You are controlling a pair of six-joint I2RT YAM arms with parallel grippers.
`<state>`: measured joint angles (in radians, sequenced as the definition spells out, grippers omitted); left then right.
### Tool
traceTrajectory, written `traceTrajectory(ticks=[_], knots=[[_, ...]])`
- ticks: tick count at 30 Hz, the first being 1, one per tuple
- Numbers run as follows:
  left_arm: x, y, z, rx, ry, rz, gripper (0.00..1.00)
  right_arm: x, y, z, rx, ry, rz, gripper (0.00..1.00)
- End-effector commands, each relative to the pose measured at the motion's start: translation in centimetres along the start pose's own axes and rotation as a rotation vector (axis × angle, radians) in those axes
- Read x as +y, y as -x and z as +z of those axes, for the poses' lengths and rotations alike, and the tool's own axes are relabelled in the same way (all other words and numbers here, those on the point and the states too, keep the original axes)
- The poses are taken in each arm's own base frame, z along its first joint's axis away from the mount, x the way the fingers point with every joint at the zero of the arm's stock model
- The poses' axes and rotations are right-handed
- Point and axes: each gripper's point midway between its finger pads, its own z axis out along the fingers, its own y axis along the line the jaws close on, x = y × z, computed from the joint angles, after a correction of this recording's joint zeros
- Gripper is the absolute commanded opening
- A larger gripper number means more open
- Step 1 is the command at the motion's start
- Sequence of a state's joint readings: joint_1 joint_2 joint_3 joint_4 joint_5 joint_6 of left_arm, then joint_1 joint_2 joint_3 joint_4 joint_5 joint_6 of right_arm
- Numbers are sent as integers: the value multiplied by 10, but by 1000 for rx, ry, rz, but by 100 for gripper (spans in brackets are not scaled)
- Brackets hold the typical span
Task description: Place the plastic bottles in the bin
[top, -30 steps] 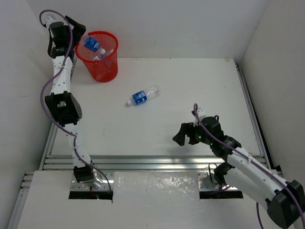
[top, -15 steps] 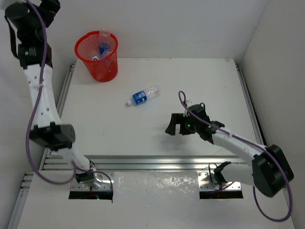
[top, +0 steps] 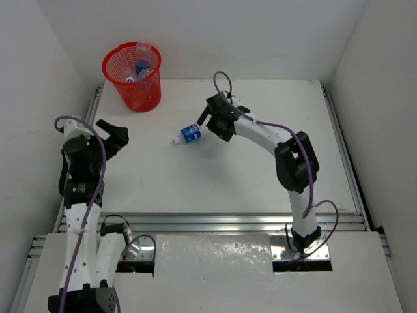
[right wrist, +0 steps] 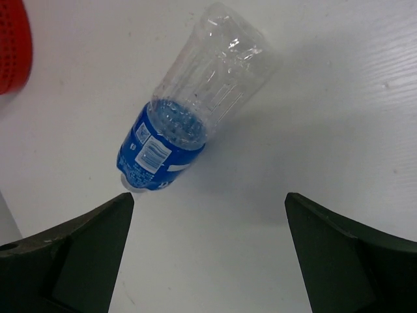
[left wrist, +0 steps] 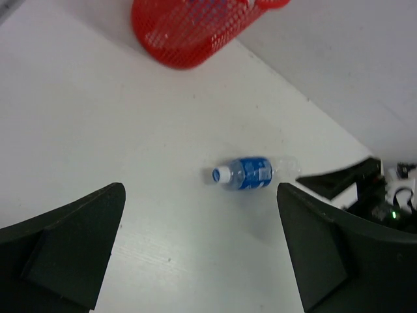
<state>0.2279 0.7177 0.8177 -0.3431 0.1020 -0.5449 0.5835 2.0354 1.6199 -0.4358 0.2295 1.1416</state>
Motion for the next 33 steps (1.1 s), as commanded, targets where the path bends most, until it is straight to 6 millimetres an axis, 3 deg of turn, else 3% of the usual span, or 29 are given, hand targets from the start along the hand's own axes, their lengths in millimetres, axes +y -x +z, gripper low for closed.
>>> traceTrajectory(ticks=[1,3,4,9,17,19,20,23,25,27,29,30,31,32,33], knots=[[-4,-3,-9,-51,-50,93,100,-3,-4,16,-49,-137,83,99],[-3,-13,-7,-13,-64,95,100,14,1,23,-79,-111,85,99],[0,-18,-5,12,-53,100,100,12,-5,35,-77,-131,68,99],[-5,-23,-3,36,-81,101,100,34,-1,65,-105,-94,27,99],[-12,-30,-4,67,-131,96,100,29,-18,106,-95,-61,-64,97],[-13,-31,-3,74,-139,96,100,27,-19,108,-96,-58,-73,90],[-13,-32,-3,78,-142,94,100,23,-21,109,-102,-49,-83,79],[-16,-38,0,103,-164,94,100,21,-18,106,-104,-10,-107,59],[-18,-43,2,129,-186,94,100,21,-19,107,-85,34,-147,58],[-22,-49,2,159,-213,93,100,25,-15,95,-76,54,-175,41],[-27,-53,4,181,-249,92,100,19,-26,86,-55,98,-257,28],[-34,-61,1,215,-299,88,100,34,-14,59,-83,173,-269,11],[-39,-65,3,235,-334,84,100,26,-37,53,-51,264,-347,9],[-49,-76,-1,290,-392,70,100,26,-44,38,-43,333,-382,9],[-54,-83,-2,324,-418,61,100,48,-33,-4,-90,470,-409,8]])
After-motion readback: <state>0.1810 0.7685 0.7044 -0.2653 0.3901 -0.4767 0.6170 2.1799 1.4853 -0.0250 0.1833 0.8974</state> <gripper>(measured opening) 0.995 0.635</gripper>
